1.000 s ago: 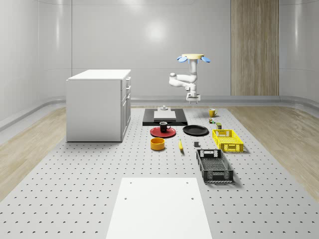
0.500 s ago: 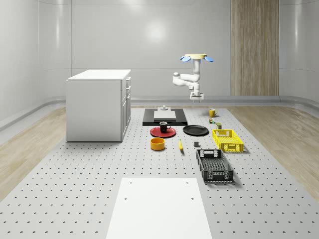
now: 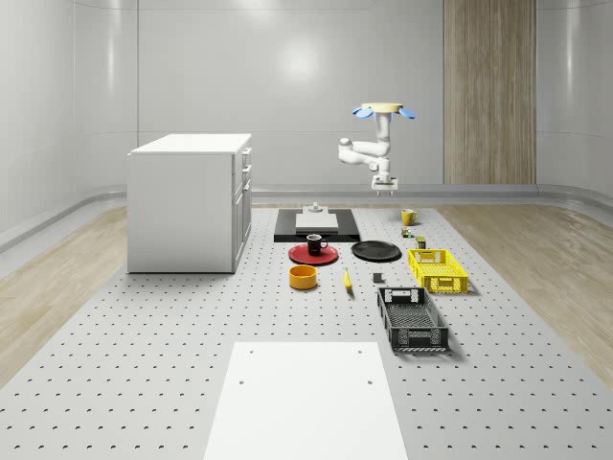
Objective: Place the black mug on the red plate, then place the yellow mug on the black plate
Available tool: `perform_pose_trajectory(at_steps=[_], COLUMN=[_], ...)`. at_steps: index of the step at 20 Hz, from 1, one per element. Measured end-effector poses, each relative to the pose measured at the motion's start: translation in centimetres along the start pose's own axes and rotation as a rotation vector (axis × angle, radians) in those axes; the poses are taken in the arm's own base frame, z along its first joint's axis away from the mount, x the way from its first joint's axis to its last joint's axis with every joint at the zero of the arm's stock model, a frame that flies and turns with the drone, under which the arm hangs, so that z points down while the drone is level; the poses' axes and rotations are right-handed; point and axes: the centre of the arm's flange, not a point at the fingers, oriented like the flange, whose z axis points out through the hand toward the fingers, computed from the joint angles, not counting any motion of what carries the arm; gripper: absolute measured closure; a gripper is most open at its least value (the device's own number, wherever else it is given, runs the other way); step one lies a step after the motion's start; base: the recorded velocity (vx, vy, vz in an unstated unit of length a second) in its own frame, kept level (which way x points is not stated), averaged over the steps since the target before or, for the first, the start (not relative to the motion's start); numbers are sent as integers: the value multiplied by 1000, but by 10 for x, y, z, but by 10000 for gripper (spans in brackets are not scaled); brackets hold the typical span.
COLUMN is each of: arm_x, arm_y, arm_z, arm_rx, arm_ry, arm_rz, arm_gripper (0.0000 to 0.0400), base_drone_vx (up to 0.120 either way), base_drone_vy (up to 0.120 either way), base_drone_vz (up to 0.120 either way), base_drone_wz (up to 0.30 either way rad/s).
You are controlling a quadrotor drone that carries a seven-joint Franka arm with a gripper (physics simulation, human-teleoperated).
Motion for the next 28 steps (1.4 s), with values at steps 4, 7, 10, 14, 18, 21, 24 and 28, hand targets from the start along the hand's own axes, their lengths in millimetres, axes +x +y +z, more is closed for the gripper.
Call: perform_pose_trajectory(at_steps=[4,7,10,14,18,21,24,28], arm_x=[0,0,0,0,0,0,0,0], arm_y=[0,0,0,0,0,0,0,0], arm_z=[0,0,0,0,0,0,0,0], arm_rx=[0,0,0,0,0,0,0,0], arm_ry=[0,0,0,0,0,0,0,0], arm_rz=[0,0,0,0,0,0,0,0], arm_gripper=[0,0,0,0,0,0,0,0], base_drone_vx=[-10,0,0,0,0,93,40,0], base_drone_vy=[120,120,120,120,120,120,53,0], base_drone_vz=[-20,-120,-120,-120,-70,0,0,0], base_drone_wz=[0,0,0,0,0,0,0,0])
